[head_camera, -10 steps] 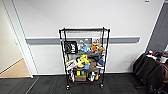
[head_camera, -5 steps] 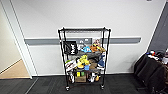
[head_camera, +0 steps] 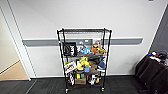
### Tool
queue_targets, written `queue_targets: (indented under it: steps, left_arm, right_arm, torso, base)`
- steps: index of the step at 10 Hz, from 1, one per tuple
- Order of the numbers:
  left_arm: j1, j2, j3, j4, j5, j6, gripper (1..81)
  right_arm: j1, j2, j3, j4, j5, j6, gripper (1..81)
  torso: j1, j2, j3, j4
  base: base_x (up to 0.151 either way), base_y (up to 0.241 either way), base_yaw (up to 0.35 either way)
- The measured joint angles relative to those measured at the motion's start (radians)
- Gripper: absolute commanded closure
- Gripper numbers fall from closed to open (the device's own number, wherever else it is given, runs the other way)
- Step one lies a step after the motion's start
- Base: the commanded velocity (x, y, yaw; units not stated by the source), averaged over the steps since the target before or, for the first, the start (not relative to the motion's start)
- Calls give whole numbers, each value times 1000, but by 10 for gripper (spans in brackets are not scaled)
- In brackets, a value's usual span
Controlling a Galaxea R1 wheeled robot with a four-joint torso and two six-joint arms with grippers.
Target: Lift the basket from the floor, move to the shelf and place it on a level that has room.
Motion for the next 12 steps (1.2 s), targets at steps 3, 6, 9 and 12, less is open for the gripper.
queue_targets:
  steps: [3, 6, 9, 12]
  left_arm:
    - [0, 15, -5, 0, -1, 0, 811]
    - [-1, 18, -6, 0, -1, 0, 811]
    - [-1, 22, -8, 0, -2, 0, 811]
    - [-1, 22, -8, 0, -2, 0, 811]
  right_arm:
    - [1, 49, -39, -1, -1, 0, 811]
    - [0, 59, -55, -1, -2, 0, 811]
    - [0, 54, -55, -1, -1, 0, 811]
    - [0, 48, -55, -1, -1, 0, 811]
  torso:
    - [0, 0, 0, 0]
    - [0, 0, 0, 0]
    - [0, 0, 0, 0]
    - [0, 0, 0, 0]
  base:
    - [117, 0, 0]
    - [117, 0, 0]
    - [117, 0, 0]
    - [117, 0, 0]
